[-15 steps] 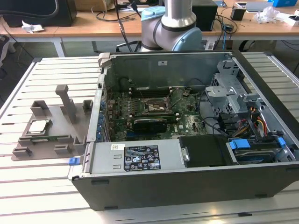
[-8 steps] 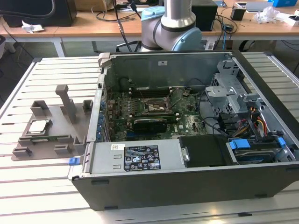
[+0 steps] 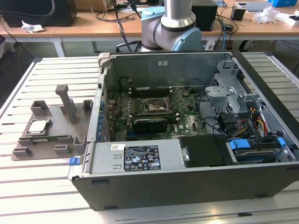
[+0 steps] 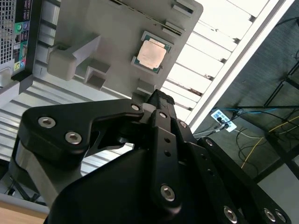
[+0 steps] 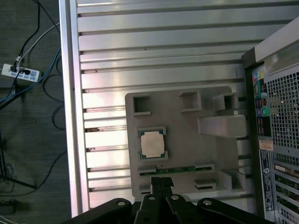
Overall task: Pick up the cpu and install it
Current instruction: 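Pick up the cpu and move it towards the insertion slot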
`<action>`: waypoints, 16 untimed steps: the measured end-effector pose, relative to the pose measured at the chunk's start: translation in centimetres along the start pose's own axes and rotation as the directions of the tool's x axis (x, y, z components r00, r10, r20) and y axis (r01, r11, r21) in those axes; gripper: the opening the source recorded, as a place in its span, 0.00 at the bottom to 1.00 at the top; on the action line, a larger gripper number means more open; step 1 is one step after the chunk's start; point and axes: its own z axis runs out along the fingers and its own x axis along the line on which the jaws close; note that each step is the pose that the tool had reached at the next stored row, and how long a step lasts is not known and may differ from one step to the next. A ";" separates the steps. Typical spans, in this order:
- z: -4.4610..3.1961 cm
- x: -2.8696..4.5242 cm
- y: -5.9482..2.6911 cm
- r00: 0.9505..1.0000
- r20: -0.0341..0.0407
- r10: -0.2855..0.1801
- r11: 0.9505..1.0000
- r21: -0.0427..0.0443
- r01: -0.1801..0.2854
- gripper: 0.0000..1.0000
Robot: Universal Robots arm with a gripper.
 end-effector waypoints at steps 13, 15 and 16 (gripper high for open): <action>0.00 0.02 0.00 1.000 0.000 0.000 1.000 0.000 0.000 0.60; -0.01 0.04 0.01 1.000 0.001 -0.001 1.000 0.013 0.001 0.60; 0.00 0.03 0.01 1.000 0.001 -0.006 1.000 0.026 0.006 0.60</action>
